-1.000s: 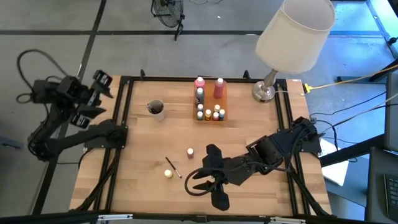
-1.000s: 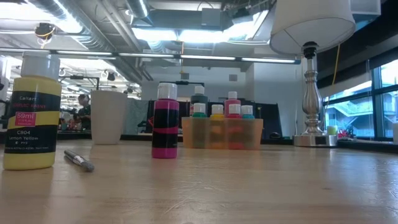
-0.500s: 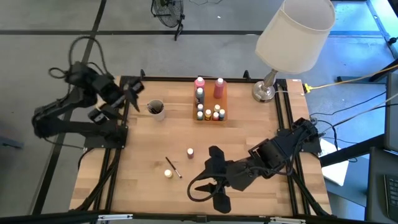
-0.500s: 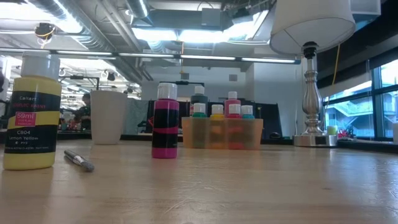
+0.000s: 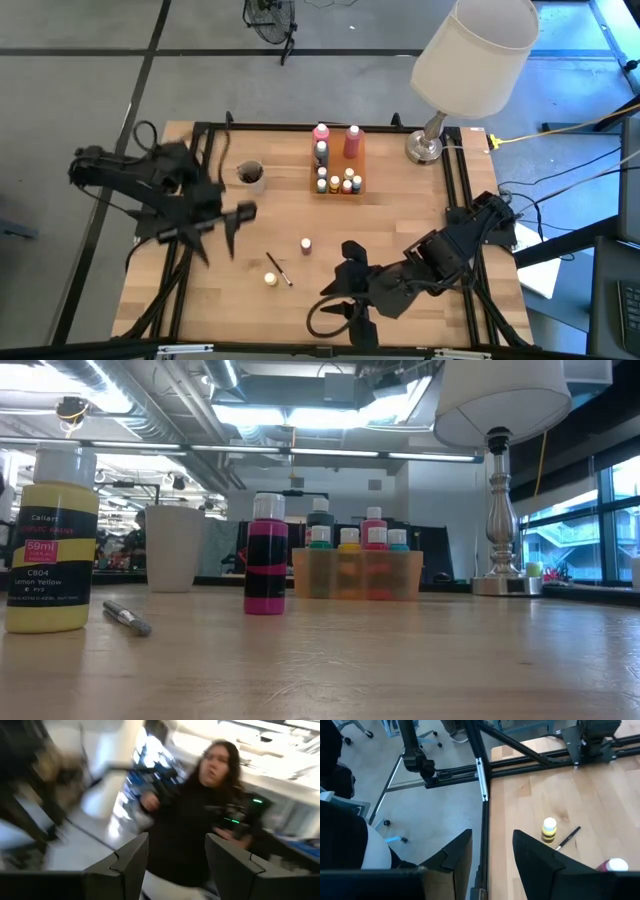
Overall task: Pick & Place Paint Supplies
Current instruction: Put the small light yellow paint bottle into the orange bin
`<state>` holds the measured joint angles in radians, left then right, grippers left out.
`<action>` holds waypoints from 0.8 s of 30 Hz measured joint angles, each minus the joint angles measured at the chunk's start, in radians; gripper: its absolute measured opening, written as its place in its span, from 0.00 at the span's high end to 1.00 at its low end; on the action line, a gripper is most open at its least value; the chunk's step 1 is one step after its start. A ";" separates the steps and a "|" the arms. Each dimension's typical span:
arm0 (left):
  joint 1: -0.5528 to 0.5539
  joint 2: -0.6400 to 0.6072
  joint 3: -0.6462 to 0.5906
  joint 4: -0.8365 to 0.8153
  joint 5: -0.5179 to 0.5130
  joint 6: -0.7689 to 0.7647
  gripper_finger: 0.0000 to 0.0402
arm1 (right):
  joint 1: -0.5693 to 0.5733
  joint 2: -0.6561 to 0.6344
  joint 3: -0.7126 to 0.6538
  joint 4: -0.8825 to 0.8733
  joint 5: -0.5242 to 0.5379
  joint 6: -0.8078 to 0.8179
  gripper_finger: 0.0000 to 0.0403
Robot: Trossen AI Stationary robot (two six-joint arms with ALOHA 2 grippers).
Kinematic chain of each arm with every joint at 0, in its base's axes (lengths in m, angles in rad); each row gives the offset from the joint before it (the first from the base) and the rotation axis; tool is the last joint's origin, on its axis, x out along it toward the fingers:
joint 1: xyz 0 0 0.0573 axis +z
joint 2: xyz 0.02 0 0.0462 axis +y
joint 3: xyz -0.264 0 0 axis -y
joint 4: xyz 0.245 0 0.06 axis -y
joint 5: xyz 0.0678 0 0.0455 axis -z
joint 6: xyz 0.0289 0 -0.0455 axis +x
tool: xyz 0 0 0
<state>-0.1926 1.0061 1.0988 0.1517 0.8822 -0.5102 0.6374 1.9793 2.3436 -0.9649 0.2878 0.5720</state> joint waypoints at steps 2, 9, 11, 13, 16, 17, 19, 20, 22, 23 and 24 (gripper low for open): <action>-0.071 0.011 0.000 -0.073 -0.032 -0.037 0.52 | 0.008 0.000 0.000 0.000 0.000 0.000 0.64; -0.248 0.056 0.000 -0.428 -0.304 -0.197 0.52 | 0.040 0.000 0.000 0.007 0.000 -0.003 0.64; -0.287 0.070 0.000 -0.516 -0.392 -0.218 0.52 | 0.054 0.000 0.000 0.013 0.000 -0.003 0.64; -0.325 0.084 0.000 -0.579 -0.475 -0.233 0.52 | 0.068 0.002 0.000 0.023 0.000 -0.003 0.64; -0.383 0.108 0.000 -0.621 -0.621 -0.232 0.52 | 0.095 0.009 0.001 0.033 0.000 -0.004 0.64; -0.403 0.118 0.000 -0.619 -0.671 -0.234 0.52 | 0.102 0.015 0.001 0.039 0.000 -0.004 0.64; -0.444 0.138 0.000 -0.617 -0.754 -0.267 0.52 | 0.120 0.021 0.001 0.053 0.000 -0.005 0.64; -0.461 0.149 0.000 -0.618 -0.780 -0.285 0.52 | 0.128 0.023 0.001 0.053 -0.001 -0.006 0.64; -0.487 0.176 0.000 -0.618 -0.836 -0.314 0.52 | 0.143 0.027 0.001 0.061 0.000 -0.007 0.64; -0.499 0.190 0.000 -0.618 -0.871 -0.325 0.52 | 0.153 0.029 0.001 0.067 -0.001 -0.004 0.64; -0.512 0.205 0.000 -0.617 -0.910 -0.335 0.52 | 0.163 0.030 0.001 0.067 0.000 -0.004 0.64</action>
<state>-0.7048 1.2112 1.0988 -0.4653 -0.0278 -0.8454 0.8001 2.0095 2.3444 -0.8981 0.2874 0.5682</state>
